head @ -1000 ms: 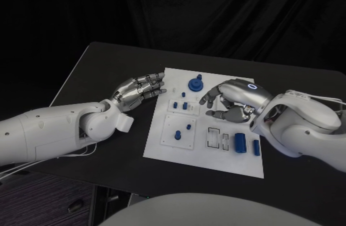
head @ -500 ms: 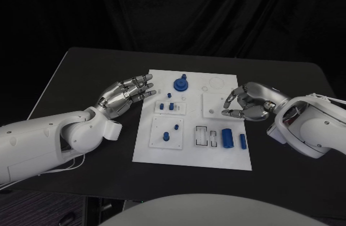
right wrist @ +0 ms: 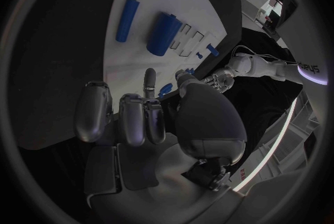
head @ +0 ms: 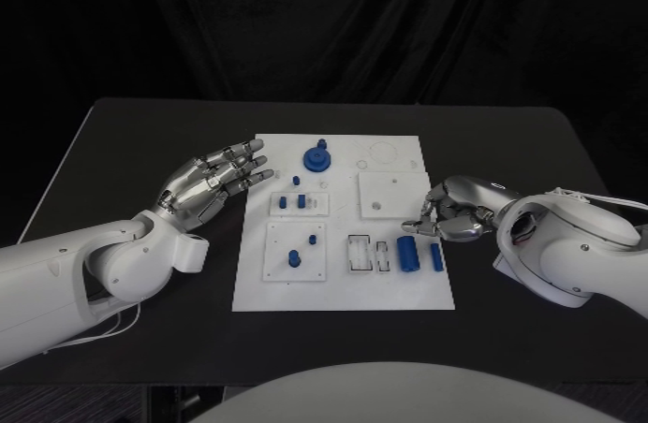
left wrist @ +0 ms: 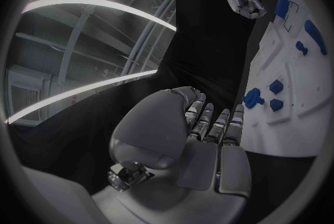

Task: Assemble the parts on the task board

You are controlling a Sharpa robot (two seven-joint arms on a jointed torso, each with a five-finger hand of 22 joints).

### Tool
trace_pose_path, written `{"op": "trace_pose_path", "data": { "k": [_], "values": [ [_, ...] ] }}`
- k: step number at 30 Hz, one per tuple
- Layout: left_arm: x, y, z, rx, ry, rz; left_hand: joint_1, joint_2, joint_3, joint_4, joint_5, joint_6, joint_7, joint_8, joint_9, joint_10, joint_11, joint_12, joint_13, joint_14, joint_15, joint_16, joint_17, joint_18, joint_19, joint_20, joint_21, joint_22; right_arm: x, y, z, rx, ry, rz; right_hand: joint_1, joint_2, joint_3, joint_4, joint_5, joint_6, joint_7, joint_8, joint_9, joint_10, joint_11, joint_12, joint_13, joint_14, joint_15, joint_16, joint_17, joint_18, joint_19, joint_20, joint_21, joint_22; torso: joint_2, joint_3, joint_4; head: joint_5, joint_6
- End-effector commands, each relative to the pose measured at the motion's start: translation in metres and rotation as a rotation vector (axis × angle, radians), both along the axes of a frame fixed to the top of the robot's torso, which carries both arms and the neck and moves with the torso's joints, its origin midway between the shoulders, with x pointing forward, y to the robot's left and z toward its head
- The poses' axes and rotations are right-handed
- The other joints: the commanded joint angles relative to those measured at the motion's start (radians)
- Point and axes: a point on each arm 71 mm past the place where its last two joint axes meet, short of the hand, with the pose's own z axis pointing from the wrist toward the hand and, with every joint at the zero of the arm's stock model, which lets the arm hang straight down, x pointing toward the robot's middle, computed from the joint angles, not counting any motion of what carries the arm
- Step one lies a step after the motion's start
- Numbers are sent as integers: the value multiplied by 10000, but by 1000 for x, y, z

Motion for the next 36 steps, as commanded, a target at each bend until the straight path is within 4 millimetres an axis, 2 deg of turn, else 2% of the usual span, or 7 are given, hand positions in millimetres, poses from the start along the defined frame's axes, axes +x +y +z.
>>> {"op": "trace_pose_path", "data": {
  "k": [1, 7, 11, 28, 32, 35, 36],
  "values": [
    [0, 0, 3, -240, -171, 25, 5, -89, 57, 12, 44, 53, 73, 60, 14, 56, -6, 32, 12, 58, -4, 44, 16, -75, 71, 27, 40, 3, -3, -2, -2, -1223, 53, -342, -371, -96, 67, 15, -133, 115, -9, 82, 116, 1042, -119, 54, 2628, 667, -115, 116, 348, -162, 474, -110, 243, 1845, 7, 13, -69, -51, -2],
    [0, 2, 3, -209, -145, 42, 6, -91, 66, 8, 43, 62, 79, 61, 15, 65, 6, 42, 13, 54, -2, 43, 15, -75, 77, 28, 42, 8, -8, 3, -7, -1465, 283, -251, -885, -237, 53, 27, -391, 201, -59, 120, 272, 1042, -166, 54, 2628, 696, -155, 228, 535, -185, 498, -156, 420, 1872, 3, 23, -81, -122, -2],
    [0, 4, 3, -184, -122, 60, 7, -95, 76, 5, 43, 76, 90, 64, 18, 73, 20, 49, 14, 58, 1, 48, 16, -74, 78, 28, 42, 6, -12, 8, -12, -1574, 312, -115, -1208, -316, -17, 29, -614, 330, -102, 148, 382, 1042, -202, 54, 2628, 737, -183, 358, 778, -213, 523, -183, 611, 1909, 3, 12, -47, -192, -2],
    [3, 6, 0, -74, -7, 27, 7, -105, 90, 0, 43, 84, 108, 66, 20, 80, 45, 48, 13, 63, 8, 55, 17, -72, 80, 28, 43, 4, -10, 17, -26, -1860, 603, 293, -1345, -425, -161, 30, -1106, 539, -177, 215, 579, 1042, -268, 54, 2628, 701, -237, 310, 652, -197, 482, -229, 596, 1886, 3, 4, -76, -174, -2],
    [4, 6, -1, -59, 17, 12, 7, -105, 90, 0, 43, 84, 108, 66, 20, 80, 45, 48, 13, 63, 8, 55, 17, -72, 80, 28, 43, 4, -8, 18, -32, -1965, 746, 320, -1178, -350, -109, 21, -849, 507, -176, 157, 628, 1042, -270, 54, 2628, 689, -240, 295, 630, -192, 460, -234, 585, 1877, 2, -1, -39, -180, -2],
    [4, 6, -1, -52, 33, 2, 8, -108, 102, -3, 44, 79, 121, 65, 19, 85, 62, 51, 13, 68, 14, 61, 18, -70, 84, 28, 43, 5, -8, 18, -37, -2193, 1014, 421, -955, -274, -47, 14, 16, 500, -173, 61, 715, 1042, -267, 54, 2628, 673, -240, 260, 566, -182, 425, -235, 559, 1860, 7, 1, -50, -137, -2],
    [4, 6, -1, -51, 34, 2, 8, -108, 102, -3, 44, 79, 121, 65, 19, 85, 62, 51, 13, 68, 14, 61, 18, -70, 84, 28, 43, 5, -8, 18, -38, -2209, 1034, 429, -955, -274, -47, 14, 16, 500, -173, 61, 715, 1042, -267, 54, 2628, 673, -240, 260, 566, -182, 425, -235, 559, 1860, 5, 2, -54, -130, -2]
  ]
}}
